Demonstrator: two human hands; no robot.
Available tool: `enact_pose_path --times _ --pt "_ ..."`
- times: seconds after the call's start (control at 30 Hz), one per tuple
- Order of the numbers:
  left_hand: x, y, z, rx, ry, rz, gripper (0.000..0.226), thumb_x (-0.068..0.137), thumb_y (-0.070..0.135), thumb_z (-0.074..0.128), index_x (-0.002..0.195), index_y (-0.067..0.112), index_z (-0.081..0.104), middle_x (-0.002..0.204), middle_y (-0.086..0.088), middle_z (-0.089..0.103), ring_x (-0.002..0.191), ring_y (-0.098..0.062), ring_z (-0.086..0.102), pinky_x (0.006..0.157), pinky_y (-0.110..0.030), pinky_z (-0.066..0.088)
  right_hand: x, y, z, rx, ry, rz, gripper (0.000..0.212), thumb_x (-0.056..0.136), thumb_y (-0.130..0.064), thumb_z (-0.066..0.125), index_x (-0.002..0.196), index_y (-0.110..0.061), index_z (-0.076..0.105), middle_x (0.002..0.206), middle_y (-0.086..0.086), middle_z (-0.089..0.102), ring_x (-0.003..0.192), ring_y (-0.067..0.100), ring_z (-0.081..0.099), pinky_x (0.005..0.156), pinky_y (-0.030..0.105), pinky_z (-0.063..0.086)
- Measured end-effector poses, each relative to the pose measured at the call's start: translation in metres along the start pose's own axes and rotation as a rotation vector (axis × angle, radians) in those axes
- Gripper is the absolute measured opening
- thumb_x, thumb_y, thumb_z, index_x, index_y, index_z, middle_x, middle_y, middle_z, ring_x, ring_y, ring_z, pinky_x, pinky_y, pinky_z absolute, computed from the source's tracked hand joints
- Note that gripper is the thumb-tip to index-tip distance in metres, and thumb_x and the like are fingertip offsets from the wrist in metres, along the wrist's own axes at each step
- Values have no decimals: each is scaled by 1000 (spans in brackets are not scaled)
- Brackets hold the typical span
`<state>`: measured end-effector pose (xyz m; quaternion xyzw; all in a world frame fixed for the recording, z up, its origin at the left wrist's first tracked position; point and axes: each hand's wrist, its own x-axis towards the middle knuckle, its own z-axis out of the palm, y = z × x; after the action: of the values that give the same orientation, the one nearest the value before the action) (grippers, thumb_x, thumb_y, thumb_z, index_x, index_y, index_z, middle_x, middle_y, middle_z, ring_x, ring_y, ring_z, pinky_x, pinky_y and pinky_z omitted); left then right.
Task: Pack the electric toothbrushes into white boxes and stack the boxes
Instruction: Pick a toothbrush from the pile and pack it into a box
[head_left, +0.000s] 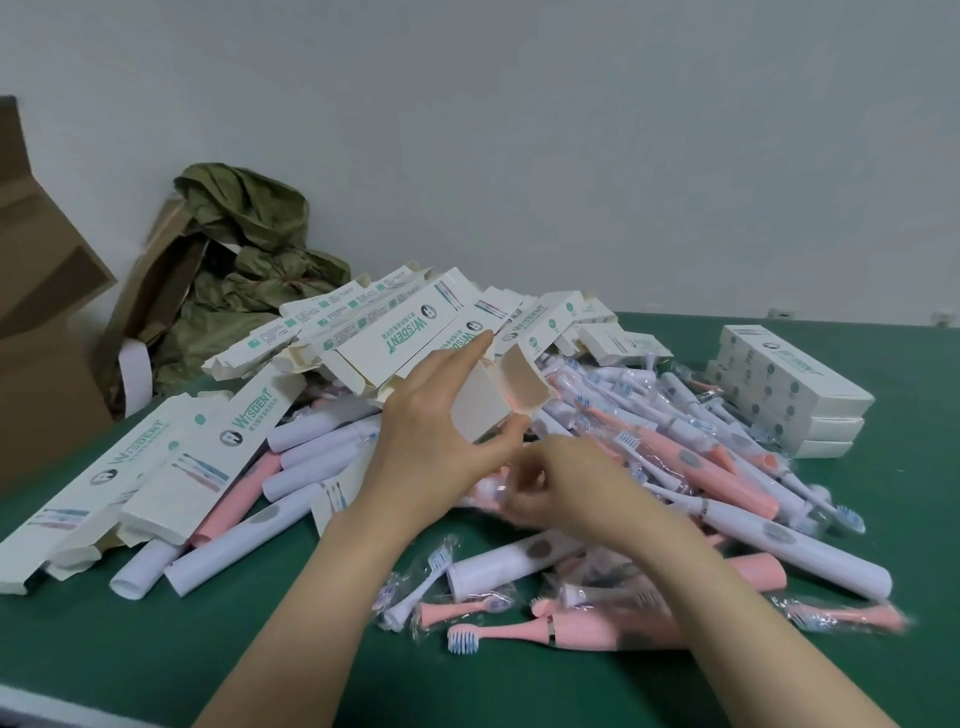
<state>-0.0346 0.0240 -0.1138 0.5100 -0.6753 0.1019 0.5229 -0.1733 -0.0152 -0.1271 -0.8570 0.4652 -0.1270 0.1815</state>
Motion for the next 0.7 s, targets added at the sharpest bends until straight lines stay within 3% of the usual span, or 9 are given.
enact_pose_path --times 0.1,0.17,0.3,0.4,0.5,0.6,0.7 --pt "1 -1 -1 4 -2 -2 63 69 25 71 127 7 57 105 3 60 95 5 44 88 2 28 -4 16 -16 247 101 3 19 88 -21 59 71 -21 50 70 -5 60 62 13 58 58 18 43" --pt "0 -1 -1 2 -3 -5 64 69 26 71 129 8 57 107 8 56 97 8 43 89 3 26 -5 25 -21 495 150 58 17 89 -17 61 76 -14 51 75 4 69 65 21 67 65 27 53" --pt "-1 -2 2 -2 -16 7 63 70 23 76 128 7 57 108 4 58 96 7 43 88 2 28 -4 39 -30 845 406 176 13 86 -13 67 76 -9 58 67 3 63 57 14 55 67 33 52" --pt "-2 -2 6 -3 -33 23 65 68 12 82 128 3 57 108 -5 62 96 3 45 88 0 30 -7 40 -43 1049 602 102 9 86 -8 65 82 -16 67 68 -8 62 63 9 56 66 18 49" --pt "-1 -2 8 -5 -33 15 66 68 11 82 129 4 57 110 -6 62 97 0 47 88 -2 31 -12 30 -52 1228 696 -111 13 86 -7 65 86 -19 71 75 -7 68 71 8 62 72 16 51" --pt "0 -3 10 -8 -27 0 64 69 15 81 128 5 57 110 -1 61 100 -2 49 90 -5 33 -17 16 -58 1442 602 -288 11 76 -6 67 84 -14 70 71 -1 69 65 10 64 66 16 51" --pt "1 -2 11 -64 -34 -20 52 66 30 71 117 28 64 106 12 58 96 -1 52 88 -16 42 -19 3 -52 1558 219 -327 12 71 -3 63 82 -5 66 69 5 68 60 13 66 61 18 54"
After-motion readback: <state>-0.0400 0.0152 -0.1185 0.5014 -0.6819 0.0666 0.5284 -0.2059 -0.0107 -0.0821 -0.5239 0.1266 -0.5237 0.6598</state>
